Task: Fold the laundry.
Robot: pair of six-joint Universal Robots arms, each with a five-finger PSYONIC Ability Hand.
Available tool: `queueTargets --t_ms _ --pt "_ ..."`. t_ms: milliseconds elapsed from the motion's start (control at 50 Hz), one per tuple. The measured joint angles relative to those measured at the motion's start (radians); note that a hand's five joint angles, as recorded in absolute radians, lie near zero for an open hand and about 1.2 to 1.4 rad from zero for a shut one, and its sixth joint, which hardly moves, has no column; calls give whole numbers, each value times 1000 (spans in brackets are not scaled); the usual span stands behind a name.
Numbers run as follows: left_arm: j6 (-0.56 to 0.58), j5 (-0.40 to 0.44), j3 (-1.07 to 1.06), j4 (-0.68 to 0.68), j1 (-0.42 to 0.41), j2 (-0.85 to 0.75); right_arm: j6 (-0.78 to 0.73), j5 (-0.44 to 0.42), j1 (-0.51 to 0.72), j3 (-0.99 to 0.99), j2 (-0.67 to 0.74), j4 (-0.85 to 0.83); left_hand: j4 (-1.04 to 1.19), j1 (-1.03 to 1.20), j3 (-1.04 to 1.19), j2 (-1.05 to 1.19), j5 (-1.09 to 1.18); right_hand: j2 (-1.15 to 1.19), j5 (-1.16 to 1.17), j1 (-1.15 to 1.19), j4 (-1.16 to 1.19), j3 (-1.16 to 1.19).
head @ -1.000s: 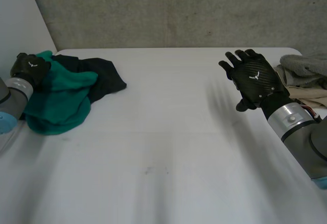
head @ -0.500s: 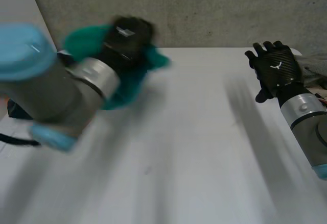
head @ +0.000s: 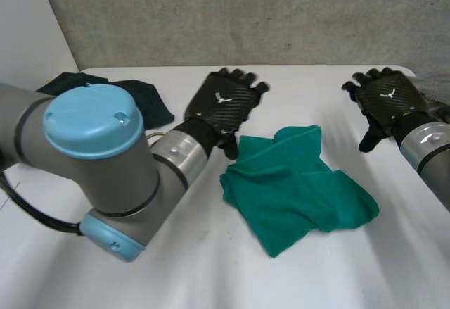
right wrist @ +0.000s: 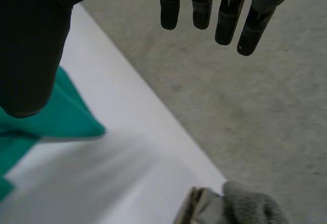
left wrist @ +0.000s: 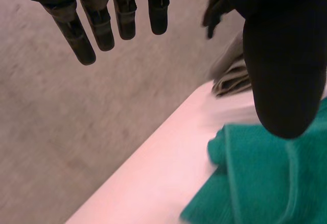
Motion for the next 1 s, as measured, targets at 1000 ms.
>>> queueTargets --t_ms 1000 --pt "17 -140 370 -140 -165 -466 -292 -125 135 -840 758 277 935 918 924 928 900 921 853 757 897 923"
